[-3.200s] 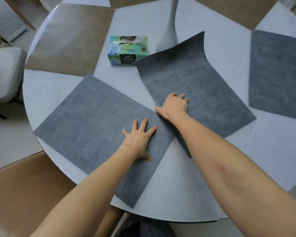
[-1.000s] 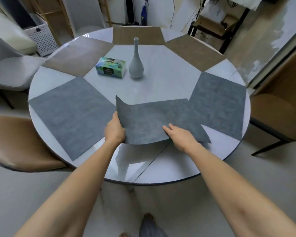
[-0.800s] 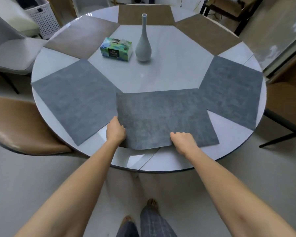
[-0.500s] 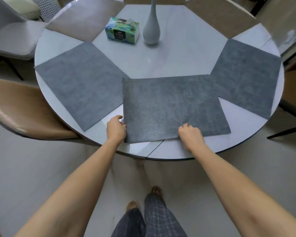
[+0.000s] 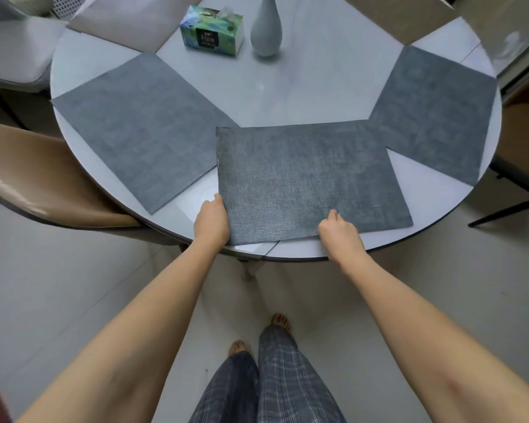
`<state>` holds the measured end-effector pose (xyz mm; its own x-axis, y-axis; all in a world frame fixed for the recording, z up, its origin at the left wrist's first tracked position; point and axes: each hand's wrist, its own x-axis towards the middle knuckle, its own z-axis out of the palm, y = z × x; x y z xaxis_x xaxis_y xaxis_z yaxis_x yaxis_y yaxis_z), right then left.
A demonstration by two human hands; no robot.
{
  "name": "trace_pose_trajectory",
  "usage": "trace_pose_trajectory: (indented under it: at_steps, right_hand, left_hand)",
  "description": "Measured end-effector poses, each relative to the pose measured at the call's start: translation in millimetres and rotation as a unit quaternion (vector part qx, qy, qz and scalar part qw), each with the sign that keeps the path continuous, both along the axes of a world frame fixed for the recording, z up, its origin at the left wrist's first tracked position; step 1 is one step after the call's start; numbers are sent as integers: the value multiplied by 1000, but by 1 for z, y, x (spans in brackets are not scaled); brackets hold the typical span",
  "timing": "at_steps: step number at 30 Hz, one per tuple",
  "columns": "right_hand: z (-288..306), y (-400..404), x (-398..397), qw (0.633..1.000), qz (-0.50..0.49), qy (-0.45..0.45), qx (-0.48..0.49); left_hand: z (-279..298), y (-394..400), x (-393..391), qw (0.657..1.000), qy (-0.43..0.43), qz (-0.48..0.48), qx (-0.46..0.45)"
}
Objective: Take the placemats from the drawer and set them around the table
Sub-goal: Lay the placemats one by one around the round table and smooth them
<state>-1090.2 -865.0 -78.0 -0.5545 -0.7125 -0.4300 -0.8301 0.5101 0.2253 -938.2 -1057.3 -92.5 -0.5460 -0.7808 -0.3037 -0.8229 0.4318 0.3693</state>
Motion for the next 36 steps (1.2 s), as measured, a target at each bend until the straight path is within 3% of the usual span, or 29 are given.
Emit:
trace_pose_trajectory:
  at_steps: [4, 22, 36]
  right_hand:
    - [2, 6, 4, 1000, -14, -12, -4]
    - [-2, 9, 13, 999, -40, -7, -19]
    - [-5, 9, 15, 998, -55, -6, -27]
  left_hand:
    - [-1, 2, 3, 1000, -17, -13, -5]
    - [7, -5, 8, 996, 80, 10, 25]
    - [14, -4, 7, 996, 74, 20, 47]
